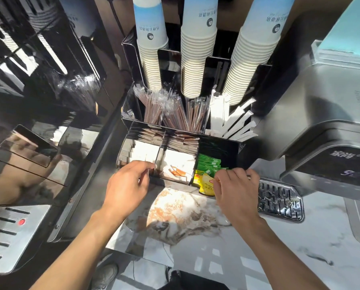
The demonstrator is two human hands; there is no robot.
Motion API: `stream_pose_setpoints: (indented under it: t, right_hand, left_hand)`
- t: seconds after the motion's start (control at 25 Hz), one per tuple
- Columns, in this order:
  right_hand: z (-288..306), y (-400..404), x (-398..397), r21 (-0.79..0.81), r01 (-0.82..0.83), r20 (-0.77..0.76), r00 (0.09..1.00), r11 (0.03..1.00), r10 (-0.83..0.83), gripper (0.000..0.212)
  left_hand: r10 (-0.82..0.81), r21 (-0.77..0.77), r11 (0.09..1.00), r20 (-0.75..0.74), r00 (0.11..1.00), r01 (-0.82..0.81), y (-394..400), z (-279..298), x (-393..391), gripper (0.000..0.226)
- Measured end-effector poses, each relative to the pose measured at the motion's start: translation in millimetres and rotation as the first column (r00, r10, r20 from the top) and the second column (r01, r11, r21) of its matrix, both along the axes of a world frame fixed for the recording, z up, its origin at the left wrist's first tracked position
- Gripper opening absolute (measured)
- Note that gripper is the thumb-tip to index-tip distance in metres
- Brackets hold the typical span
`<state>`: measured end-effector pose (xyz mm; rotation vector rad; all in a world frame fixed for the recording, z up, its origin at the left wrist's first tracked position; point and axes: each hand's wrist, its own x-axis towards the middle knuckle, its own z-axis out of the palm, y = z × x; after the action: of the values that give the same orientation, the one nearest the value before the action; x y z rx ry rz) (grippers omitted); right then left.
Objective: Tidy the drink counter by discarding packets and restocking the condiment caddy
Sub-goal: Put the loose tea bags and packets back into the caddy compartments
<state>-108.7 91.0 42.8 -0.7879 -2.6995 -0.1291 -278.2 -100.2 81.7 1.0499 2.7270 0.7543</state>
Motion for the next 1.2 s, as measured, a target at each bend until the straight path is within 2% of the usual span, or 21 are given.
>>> stream_pose_setpoints:
  t: [0.12, 0.32, 0.44, 0.56, 0.6, 0.68, 0.76, 0.84, 0.92, 1.0, 1.12, 1.2]
  right_hand:
    - [-3.3, -3.7, 4.1, -0.004, -0.026, -0.038, 0.999, 1.000, 0.026, 0.018]
    - [-17.6, -9.1, 9.1, -0.099, -0.078, 0.109, 0.990, 0.992, 0.089, 0.010]
    - [-3.1, -11.4, 18.3, -0.149, -0.042, -0.025, 0.999, 0.988, 0.038, 0.023]
    - [16.4, -18.1, 27.6, -0.189, -0.049, -0.197, 0.980, 0.981, 0.011, 0.022]
    - [20.0, -20.3, 29.2, -0.189, -0.054, -0.218, 0.976, 0.980, 0.012, 0.022]
    - [23.4, -24.0, 29.7, -0.190, -0.058, -0.226, 0.974, 0.980, 0.013, 0.023]
    - [25.8, -27.0, 28.4, -0.195, -0.053, -0.223, 0.975, 0.979, 0.008, 0.025]
    - [28.4, -29.9, 27.4, -0.196, -0.055, -0.239, 0.971, 0.979, 0.007, 0.025]
    - [31.4, -32.0, 28.1, -0.192, -0.059, -0.270, 0.963, 0.980, 0.006, 0.024]
    - [34.8, -32.6, 29.7, -0.186, -0.053, -0.298, 0.955, 0.981, -0.005, 0.025]
    - [35.3, -32.5, 34.5, -0.191, -0.031, -0.314, 0.949, 0.981, -0.031, 0.023]
    - [31.6, -31.6, 39.6, -0.188, -0.021, -0.311, 0.950, 0.982, -0.040, 0.022]
  left_hand:
    - [0.036, 0.013, 0.999, 0.002, 0.999, -0.036, -2.0, -0.3, 0.7, 0.025]
    - [0.057, 0.017, 0.998, 0.018, 0.998, -0.057, -10.2, -0.3, 5.9, 0.028]
    - [0.080, 0.011, 0.997, 0.014, 0.997, -0.080, -16.1, -0.3, 9.2, 0.028]
    - [0.123, 0.015, 0.992, -0.026, 0.992, -0.122, -15.0, -0.9, 16.5, 0.028]
    - [0.092, 0.010, 0.996, -0.063, 0.994, -0.091, -11.7, -0.9, 19.5, 0.029]
    - [-0.092, -0.045, 0.995, -0.143, 0.985, 0.086, 0.7, -2.1, 22.2, 0.033]
    - [-0.330, -0.203, 0.932, -0.126, 0.936, 0.301, 23.5, -2.9, 16.7, 0.037]
    - [-0.469, -0.366, 0.825, -0.018, 0.883, 0.430, 53.5, -1.4, 6.4, 0.040]
    - [-0.503, -0.542, 0.694, 0.104, 0.858, 0.473, 83.3, -0.2, -1.8, 0.036]
    - [-0.518, -0.646, 0.584, 0.169, 0.838, 0.492, 106.0, -0.9, -5.4, 0.027]
    - [-0.550, -0.719, 0.479, 0.202, 0.810, 0.504, 121.2, -2.8, -10.9, 0.017]
    - [-0.570, -0.734, 0.441, 0.214, 0.793, 0.516, 124.3, -1.2, -16.7, 0.010]
